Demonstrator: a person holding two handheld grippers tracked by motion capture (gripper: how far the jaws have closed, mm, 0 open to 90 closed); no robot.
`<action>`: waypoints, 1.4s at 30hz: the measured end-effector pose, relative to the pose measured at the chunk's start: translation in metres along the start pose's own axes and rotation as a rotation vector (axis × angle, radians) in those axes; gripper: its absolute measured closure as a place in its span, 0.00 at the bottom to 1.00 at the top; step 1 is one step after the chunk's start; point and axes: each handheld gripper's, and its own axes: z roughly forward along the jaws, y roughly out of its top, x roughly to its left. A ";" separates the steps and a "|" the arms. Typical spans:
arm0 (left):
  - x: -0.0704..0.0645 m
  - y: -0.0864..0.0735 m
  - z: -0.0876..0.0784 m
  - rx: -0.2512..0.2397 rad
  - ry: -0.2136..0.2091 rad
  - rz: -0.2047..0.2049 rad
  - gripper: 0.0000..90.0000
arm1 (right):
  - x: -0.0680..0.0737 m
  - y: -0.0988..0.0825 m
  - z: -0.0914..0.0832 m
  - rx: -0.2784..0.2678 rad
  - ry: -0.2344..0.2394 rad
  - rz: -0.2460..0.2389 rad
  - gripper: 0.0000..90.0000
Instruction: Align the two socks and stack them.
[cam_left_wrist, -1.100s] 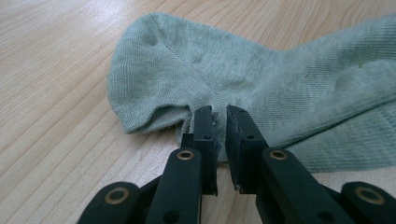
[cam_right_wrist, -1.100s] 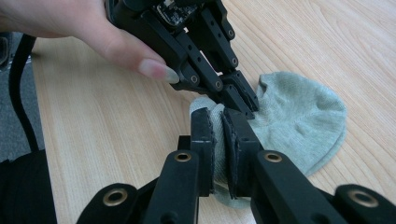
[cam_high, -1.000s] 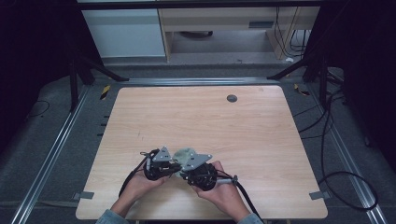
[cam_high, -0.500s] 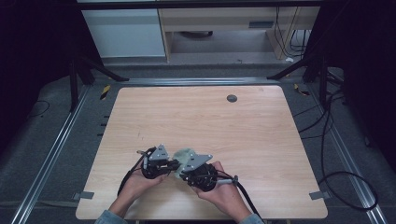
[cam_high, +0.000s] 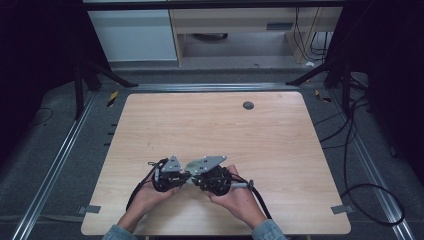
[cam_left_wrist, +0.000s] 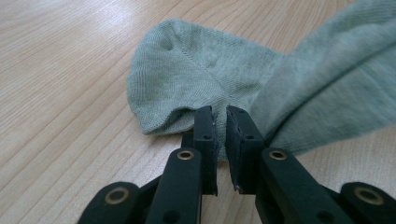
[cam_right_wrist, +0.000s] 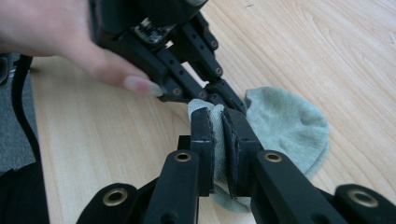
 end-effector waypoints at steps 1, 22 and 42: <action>0.000 0.000 0.000 -0.001 -0.001 -0.003 0.91 | -0.002 0.001 0.000 0.003 -0.001 -0.004 0.93; 0.003 -0.002 0.001 -0.008 -0.006 -0.015 0.93 | -0.031 0.014 0.016 0.024 -0.013 0.031 0.92; 0.004 -0.002 0.001 -0.012 -0.011 -0.020 0.93 | -0.046 0.012 0.028 0.035 -0.017 0.063 0.92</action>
